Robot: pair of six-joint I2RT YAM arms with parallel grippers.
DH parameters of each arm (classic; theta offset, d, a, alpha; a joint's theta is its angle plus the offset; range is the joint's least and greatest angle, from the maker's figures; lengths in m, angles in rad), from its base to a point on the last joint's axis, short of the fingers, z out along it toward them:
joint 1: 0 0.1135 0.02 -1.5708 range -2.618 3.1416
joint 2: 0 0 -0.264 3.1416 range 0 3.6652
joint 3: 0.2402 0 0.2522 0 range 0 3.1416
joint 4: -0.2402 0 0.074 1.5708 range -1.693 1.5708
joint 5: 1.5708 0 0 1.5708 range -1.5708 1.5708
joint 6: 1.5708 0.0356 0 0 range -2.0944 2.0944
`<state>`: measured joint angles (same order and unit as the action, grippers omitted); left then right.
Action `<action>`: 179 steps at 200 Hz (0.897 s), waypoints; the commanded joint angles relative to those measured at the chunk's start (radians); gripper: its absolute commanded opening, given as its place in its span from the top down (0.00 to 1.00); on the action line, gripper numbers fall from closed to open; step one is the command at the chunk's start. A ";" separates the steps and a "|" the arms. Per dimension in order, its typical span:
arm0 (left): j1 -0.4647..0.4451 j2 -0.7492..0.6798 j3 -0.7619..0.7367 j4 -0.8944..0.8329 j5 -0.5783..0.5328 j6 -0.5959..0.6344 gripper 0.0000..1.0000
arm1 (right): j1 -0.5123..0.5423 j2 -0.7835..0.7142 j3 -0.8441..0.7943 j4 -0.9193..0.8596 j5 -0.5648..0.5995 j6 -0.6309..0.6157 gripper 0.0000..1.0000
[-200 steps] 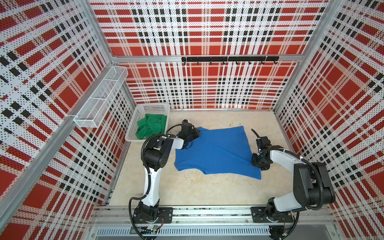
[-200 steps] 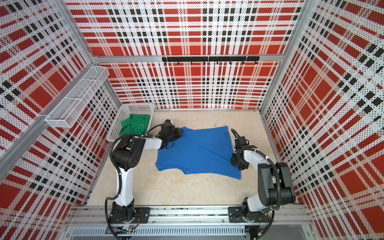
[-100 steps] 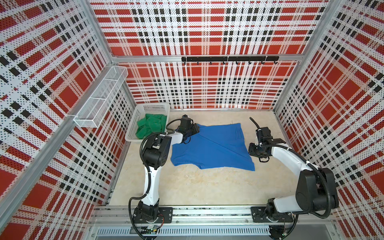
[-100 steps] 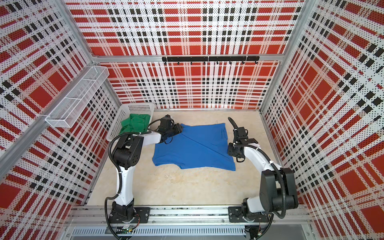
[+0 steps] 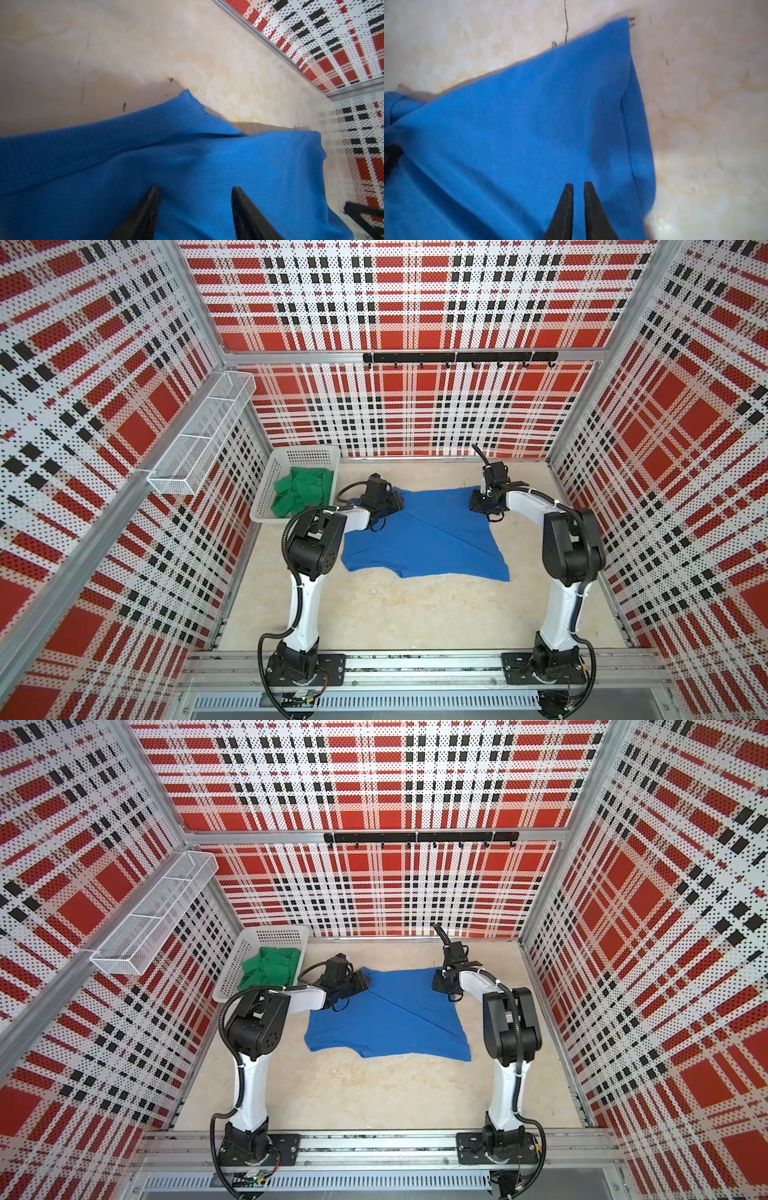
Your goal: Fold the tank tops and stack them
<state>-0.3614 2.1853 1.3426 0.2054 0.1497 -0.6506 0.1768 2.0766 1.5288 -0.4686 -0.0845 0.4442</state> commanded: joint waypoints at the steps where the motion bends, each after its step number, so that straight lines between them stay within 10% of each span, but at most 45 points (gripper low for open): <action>1: 0.019 0.035 -0.013 0.002 -0.006 -0.011 0.40 | -0.016 0.113 0.118 -0.040 0.042 0.023 0.85; 104: 0.056 0.120 0.162 -0.110 0.018 0.069 0.39 | -0.137 0.438 0.678 -0.234 0.016 -0.022 0.82; 179: 0.021 -0.087 0.094 -0.149 -0.002 0.120 0.29 | -0.029 -0.037 0.140 -0.053 0.028 -0.092 0.80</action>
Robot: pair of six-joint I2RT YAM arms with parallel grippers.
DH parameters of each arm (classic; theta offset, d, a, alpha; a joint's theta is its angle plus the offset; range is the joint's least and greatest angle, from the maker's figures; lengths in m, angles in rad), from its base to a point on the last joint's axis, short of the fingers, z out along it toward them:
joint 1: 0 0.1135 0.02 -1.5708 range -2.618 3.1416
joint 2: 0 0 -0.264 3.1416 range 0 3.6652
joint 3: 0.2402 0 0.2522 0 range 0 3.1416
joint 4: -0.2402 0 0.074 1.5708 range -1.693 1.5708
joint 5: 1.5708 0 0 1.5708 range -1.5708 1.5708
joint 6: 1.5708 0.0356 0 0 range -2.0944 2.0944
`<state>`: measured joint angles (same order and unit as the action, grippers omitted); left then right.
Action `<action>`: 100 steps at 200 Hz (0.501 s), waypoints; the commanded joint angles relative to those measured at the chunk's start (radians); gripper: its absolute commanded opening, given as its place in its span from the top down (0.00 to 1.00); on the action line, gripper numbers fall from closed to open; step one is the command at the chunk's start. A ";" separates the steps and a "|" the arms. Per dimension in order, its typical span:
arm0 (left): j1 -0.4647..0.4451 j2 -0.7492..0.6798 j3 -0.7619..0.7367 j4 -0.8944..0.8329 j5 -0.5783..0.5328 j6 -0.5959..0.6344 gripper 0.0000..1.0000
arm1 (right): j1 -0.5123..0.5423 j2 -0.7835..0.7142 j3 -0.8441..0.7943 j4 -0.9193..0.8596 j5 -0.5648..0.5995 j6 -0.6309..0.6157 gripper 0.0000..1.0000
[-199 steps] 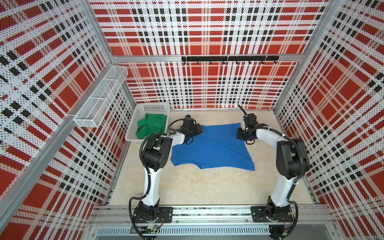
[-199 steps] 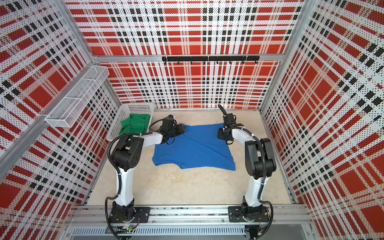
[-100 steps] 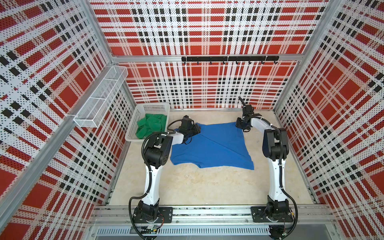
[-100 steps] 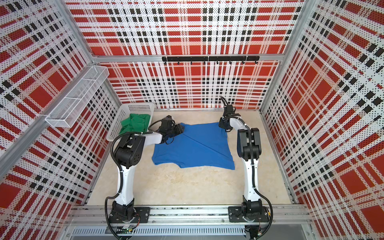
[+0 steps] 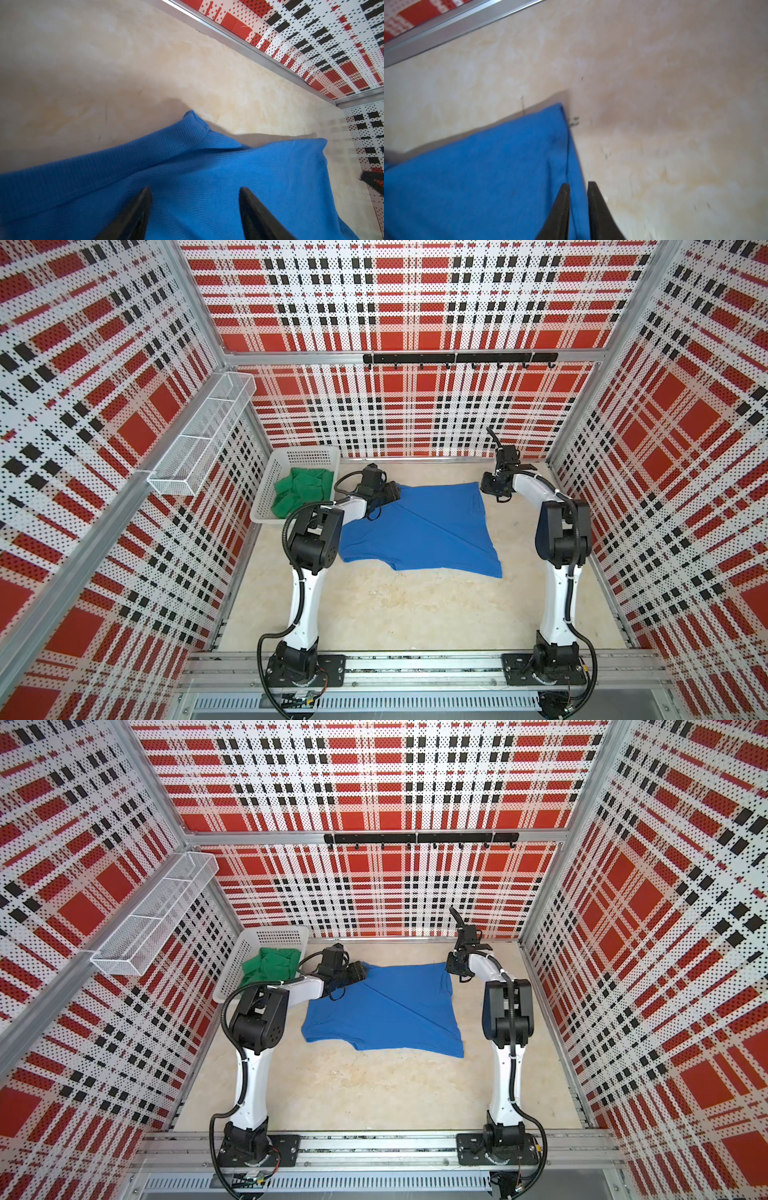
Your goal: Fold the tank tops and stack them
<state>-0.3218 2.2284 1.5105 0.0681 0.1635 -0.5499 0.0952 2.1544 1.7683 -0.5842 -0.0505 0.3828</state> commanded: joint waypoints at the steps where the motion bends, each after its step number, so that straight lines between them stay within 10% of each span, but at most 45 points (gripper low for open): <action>1: -0.020 -0.134 -0.080 -0.009 -0.015 0.017 0.29 | 0.055 -0.116 -0.103 0.062 -0.007 -0.030 0.81; 100: -0.042 -0.215 -0.498 0.226 -0.015 -0.127 0.31 | 0.091 0.016 -0.193 0.077 -0.001 0.036 0.85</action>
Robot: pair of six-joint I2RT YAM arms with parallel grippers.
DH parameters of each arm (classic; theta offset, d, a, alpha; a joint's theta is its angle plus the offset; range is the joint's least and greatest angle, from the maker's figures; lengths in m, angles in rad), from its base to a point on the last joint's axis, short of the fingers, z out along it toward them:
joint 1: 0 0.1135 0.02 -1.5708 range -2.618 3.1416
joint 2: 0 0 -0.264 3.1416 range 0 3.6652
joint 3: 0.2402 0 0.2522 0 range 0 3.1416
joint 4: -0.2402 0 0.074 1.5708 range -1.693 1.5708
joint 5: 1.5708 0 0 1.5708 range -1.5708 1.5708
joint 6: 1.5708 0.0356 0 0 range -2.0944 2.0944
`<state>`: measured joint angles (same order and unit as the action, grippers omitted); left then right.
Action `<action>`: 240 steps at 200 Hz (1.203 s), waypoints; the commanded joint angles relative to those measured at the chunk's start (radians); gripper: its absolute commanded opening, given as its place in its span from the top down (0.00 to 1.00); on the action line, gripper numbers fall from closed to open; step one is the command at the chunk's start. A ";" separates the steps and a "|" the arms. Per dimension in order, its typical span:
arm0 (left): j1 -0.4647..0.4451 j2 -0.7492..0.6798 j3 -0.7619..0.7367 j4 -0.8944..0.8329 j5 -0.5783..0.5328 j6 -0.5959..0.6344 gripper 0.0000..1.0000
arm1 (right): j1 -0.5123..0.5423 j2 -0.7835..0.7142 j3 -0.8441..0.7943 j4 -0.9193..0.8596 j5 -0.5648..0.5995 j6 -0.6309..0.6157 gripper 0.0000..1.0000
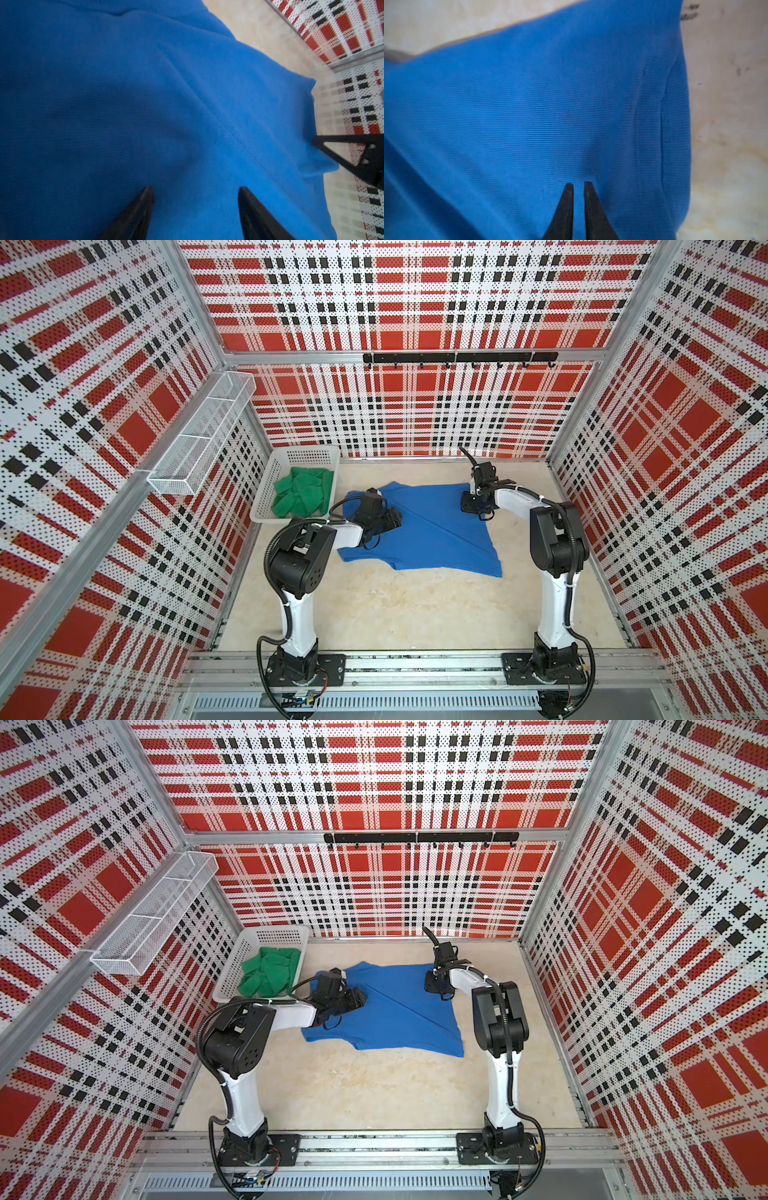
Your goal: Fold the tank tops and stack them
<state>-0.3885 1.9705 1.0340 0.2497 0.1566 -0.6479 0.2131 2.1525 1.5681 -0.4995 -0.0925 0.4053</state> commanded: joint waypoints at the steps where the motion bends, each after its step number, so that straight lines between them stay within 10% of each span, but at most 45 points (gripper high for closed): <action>1: 0.026 0.045 -0.021 0.045 -0.008 -0.029 0.31 | -0.029 0.018 0.007 -0.008 0.042 0.012 0.85; 127: 0.034 0.025 0.041 -0.029 0.003 0.053 0.29 | -0.161 -0.114 -0.034 -0.007 -0.063 -0.113 0.53; 205: -0.051 -0.286 0.099 -0.276 -0.124 0.162 0.15 | -0.086 -0.543 -0.331 -0.169 -0.007 -0.021 0.36; 240: -0.098 -0.510 -0.147 -0.380 -0.119 0.088 0.24 | -0.051 -0.783 -0.556 -0.277 -0.005 0.050 0.37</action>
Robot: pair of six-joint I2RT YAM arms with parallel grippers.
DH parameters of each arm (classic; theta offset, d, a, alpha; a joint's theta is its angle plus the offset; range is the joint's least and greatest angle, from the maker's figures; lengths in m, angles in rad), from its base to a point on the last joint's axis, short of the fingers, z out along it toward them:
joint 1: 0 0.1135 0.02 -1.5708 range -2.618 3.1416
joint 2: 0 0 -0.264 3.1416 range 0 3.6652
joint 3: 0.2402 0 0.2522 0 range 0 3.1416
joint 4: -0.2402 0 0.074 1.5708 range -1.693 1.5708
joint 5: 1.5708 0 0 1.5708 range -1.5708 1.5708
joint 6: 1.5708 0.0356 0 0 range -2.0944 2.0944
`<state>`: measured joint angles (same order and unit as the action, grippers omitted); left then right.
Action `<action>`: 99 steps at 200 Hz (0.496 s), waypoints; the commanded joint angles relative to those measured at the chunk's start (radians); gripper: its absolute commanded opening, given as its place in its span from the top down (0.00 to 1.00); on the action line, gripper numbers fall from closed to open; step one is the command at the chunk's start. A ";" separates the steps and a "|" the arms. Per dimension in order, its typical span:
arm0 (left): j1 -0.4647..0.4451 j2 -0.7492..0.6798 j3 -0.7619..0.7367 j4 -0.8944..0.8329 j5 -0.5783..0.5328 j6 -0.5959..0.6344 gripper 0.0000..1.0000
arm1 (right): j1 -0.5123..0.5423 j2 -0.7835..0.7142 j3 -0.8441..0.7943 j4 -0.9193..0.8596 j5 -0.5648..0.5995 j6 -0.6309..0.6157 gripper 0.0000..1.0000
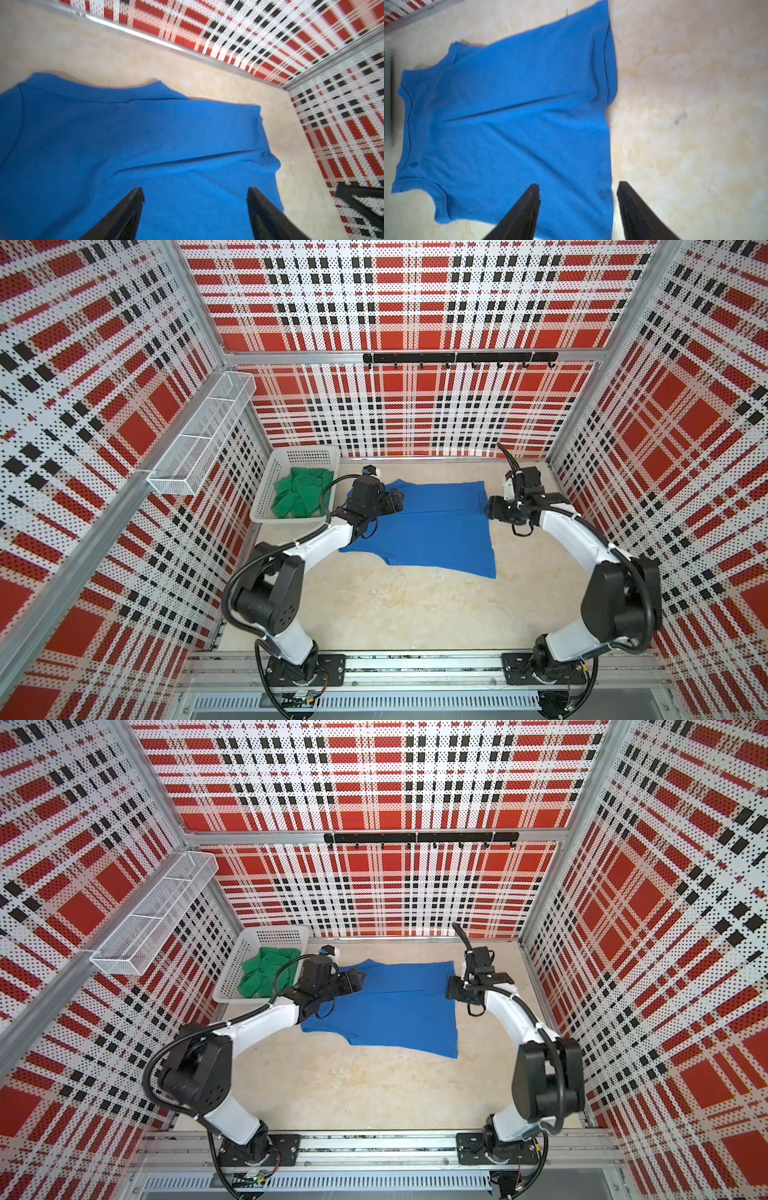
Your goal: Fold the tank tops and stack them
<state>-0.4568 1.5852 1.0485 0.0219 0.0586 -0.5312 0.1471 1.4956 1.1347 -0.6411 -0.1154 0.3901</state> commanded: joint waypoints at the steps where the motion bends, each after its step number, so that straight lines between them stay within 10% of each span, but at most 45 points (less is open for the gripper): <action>1: -0.032 -0.131 -0.170 -0.154 -0.021 -0.034 0.24 | 0.016 -0.132 -0.128 -0.138 0.017 0.067 0.37; 99: -0.129 -0.325 -0.595 0.048 0.056 -0.416 0.27 | -0.029 -0.333 -0.442 -0.105 -0.161 0.156 0.52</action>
<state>-0.5777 1.2629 0.4500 -0.0422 0.1009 -0.8516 0.1410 1.1637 0.7216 -0.8104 -0.2073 0.5217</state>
